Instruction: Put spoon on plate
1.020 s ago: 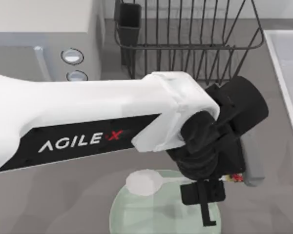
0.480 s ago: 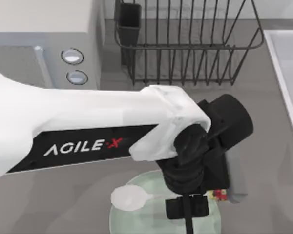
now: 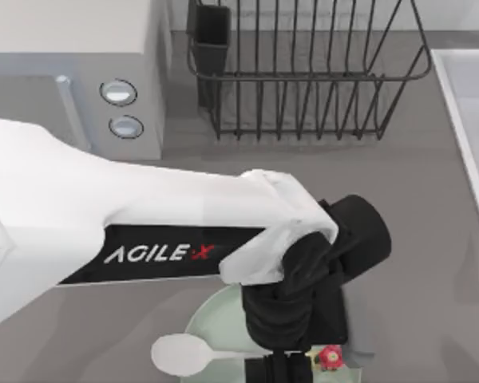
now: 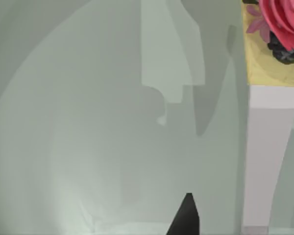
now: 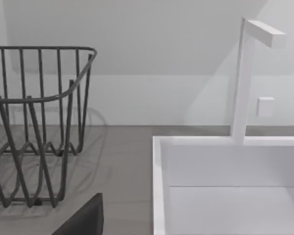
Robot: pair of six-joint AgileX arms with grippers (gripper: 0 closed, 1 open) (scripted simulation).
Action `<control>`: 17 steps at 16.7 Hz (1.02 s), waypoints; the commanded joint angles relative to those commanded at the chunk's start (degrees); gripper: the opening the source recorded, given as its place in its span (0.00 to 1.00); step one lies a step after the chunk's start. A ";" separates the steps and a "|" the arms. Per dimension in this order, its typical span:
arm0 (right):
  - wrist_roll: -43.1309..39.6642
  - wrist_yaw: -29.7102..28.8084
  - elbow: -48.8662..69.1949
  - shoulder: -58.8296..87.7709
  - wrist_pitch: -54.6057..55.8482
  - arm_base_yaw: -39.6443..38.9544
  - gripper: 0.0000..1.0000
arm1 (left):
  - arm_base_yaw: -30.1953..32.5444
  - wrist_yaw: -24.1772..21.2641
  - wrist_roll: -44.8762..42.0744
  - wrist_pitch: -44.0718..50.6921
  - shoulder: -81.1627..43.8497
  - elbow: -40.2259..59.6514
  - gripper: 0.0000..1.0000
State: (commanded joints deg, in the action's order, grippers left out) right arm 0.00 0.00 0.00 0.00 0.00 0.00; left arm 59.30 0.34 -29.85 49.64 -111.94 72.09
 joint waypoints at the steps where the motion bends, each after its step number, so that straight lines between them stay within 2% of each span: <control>1: 0.00 0.00 0.00 0.00 0.00 0.00 1.00 | 0.00 0.00 0.00 0.00 0.00 0.00 0.00; 2: 0.00 0.00 0.00 0.00 0.00 0.00 1.00 | 0.00 0.00 0.00 0.00 0.00 0.00 0.00; 15: 0.00 0.00 0.00 0.00 0.00 0.00 1.00 | 0.00 0.00 0.00 0.00 0.00 0.00 0.98; 17: 0.00 0.00 0.00 0.00 0.00 0.00 1.00 | 0.00 0.00 0.00 0.00 0.00 0.00 1.00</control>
State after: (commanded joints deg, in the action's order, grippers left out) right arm 0.00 0.00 0.00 0.00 0.00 0.00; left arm 59.30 0.34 -29.85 49.64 -111.94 72.09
